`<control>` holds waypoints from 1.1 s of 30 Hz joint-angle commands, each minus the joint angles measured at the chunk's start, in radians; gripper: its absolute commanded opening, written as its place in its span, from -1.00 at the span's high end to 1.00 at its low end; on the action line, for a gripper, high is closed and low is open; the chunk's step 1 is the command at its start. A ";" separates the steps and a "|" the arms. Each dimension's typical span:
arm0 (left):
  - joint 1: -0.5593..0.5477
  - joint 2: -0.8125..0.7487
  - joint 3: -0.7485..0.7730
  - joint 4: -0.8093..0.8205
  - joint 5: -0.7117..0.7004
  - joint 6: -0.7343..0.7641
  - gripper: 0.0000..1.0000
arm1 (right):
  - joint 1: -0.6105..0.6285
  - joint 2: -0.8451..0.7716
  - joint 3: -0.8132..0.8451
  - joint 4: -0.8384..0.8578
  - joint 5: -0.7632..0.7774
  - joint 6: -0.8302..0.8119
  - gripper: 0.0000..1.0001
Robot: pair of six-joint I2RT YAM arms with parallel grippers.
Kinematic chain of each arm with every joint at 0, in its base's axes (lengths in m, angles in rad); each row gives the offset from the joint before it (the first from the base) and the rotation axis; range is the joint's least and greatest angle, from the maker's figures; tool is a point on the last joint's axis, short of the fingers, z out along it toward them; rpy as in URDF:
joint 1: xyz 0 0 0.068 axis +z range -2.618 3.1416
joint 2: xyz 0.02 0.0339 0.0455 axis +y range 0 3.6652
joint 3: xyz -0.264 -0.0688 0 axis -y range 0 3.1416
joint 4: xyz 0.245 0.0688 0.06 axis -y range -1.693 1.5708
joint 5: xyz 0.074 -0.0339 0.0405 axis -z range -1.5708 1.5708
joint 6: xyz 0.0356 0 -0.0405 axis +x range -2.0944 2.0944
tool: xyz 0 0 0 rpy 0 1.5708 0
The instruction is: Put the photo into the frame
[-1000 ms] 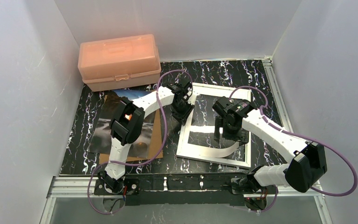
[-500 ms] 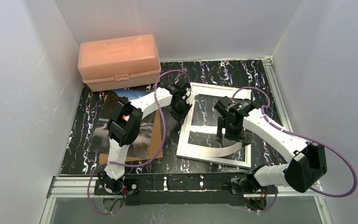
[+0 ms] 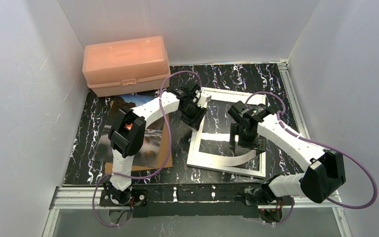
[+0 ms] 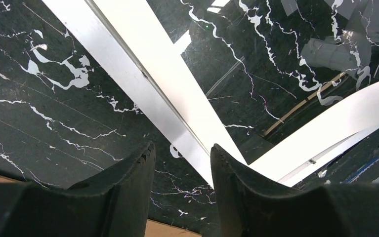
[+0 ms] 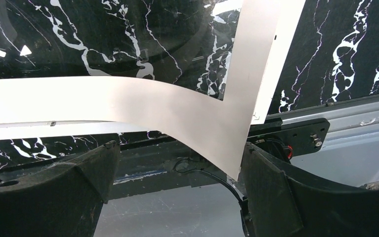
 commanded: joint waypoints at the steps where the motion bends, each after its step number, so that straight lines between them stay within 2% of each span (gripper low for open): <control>1: -0.011 -0.020 0.024 0.006 0.015 0.011 0.10 | -0.005 -0.001 0.022 0.022 -0.012 -0.020 -0.97; 15: -0.036 0.056 0.098 0.052 -0.076 0.011 -0.11 | -0.008 0.004 0.005 0.053 -0.042 -0.037 -0.97; 21: -0.057 0.098 0.146 0.076 -0.160 0.047 -0.13 | -0.011 -0.006 -0.001 0.056 -0.049 -0.036 -0.97; 27: -0.079 0.117 0.155 0.126 -0.306 0.059 -0.14 | -0.014 -0.020 -0.013 0.064 -0.066 -0.033 -0.97; 33: -0.078 0.141 0.176 0.135 -0.323 0.050 -0.14 | -0.018 -0.050 -0.034 0.092 -0.100 -0.024 -0.97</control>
